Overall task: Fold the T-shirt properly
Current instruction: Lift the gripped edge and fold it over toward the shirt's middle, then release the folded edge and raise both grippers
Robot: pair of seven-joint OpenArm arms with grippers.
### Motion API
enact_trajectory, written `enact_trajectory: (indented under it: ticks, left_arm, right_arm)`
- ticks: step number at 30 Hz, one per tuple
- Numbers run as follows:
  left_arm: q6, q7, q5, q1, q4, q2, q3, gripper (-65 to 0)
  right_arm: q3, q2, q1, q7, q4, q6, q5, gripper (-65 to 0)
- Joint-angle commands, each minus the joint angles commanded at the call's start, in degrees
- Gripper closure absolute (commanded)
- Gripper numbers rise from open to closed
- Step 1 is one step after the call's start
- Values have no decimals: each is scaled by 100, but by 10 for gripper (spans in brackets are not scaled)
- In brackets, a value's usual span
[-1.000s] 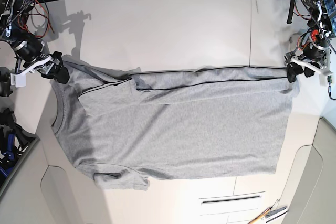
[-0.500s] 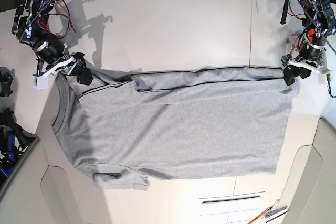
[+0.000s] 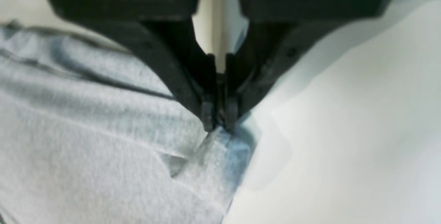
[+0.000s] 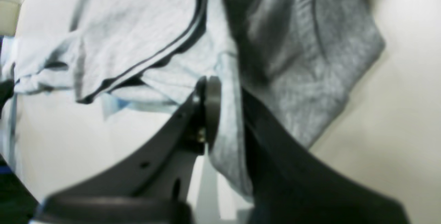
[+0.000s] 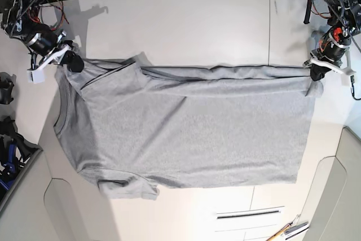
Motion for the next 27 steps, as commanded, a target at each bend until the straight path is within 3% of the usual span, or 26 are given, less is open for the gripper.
enact_trajectory:
  ticks: [2,3,7,10,16,27]
  left_arm:
    - [-275,334,-238,186,293,-2,-111,0]
    - [-297,426,-361,332,479,0,-133,0]
    - [-238,431,-566,953,1174,15,-146,0]
    - [-50,435,-564,1292,1427,15,-175,0]
    - [-101,468,-678,1939,1731,15,-269,0]
    - [-101,798,-1014,2321,1853,15,-271,0]
  right_arm:
    - [0,136,-258,0,57,0,133,0]
    - [4,195,-389,0,103,0,221,0]
    - [48,299,-894,-83,420,0,455,0]
    - [125,293,-1211,-160,809,0,450,0]
    - [402,293,-1759,-260,1434,0,455,0]
    - [595,293,-1873,-431,1475,-2,592,0]
